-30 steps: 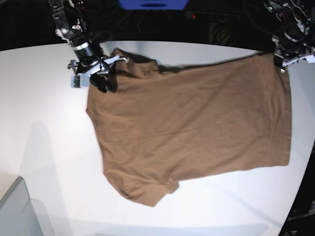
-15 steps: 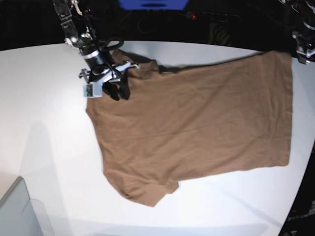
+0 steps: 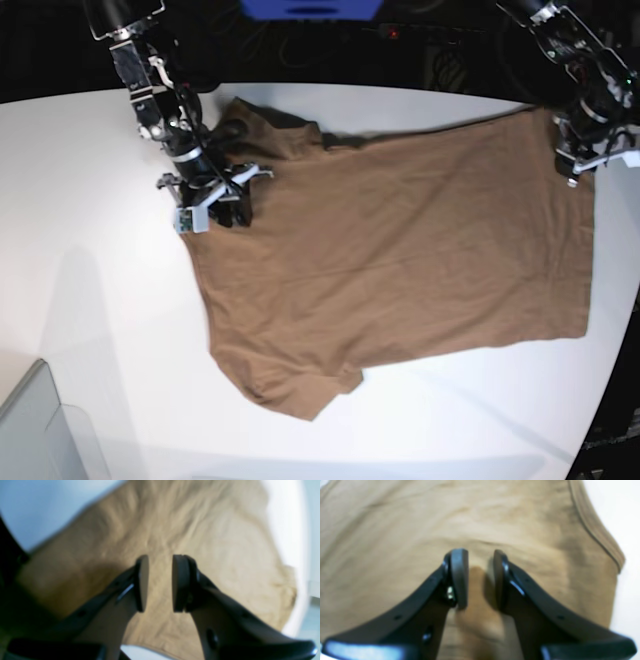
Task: Layout the t-shirt on the table in an organized manner, then fold the t-shirt properly
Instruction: 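Regrasp the shirt shoulders with both grippers and smooth it flat, then drag the shirt edge with both grippers away from the hem to square it, then grasp the shirt's long edge with both grippers and lift it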
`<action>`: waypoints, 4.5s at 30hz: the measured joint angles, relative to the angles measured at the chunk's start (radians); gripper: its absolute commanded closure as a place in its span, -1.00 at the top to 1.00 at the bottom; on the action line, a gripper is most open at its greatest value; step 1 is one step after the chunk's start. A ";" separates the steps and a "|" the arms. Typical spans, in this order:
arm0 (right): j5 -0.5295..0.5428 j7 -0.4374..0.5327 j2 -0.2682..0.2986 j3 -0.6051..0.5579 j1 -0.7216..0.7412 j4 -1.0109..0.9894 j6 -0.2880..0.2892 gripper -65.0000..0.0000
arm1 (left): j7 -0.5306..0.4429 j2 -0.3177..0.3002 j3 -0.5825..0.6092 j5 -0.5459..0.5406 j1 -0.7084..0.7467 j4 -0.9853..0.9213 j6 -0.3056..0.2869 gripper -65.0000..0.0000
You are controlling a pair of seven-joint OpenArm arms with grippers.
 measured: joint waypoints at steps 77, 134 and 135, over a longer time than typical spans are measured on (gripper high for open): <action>0.000 0.005 -0.177 0.441 -0.636 0.348 0.002 -0.04 | -0.238 -0.119 0.449 0.039 0.084 -0.094 -0.016 -0.55; 0.000 -0.292 -0.060 0.332 -0.147 0.381 -0.001 -1.00 | -0.149 -0.109 0.373 0.062 -0.137 -0.023 0.010 -1.00; -0.003 -0.294 -0.060 0.332 -0.136 0.358 -0.001 -1.00 | -0.148 -0.114 0.374 0.066 -0.147 -0.046 0.014 -1.00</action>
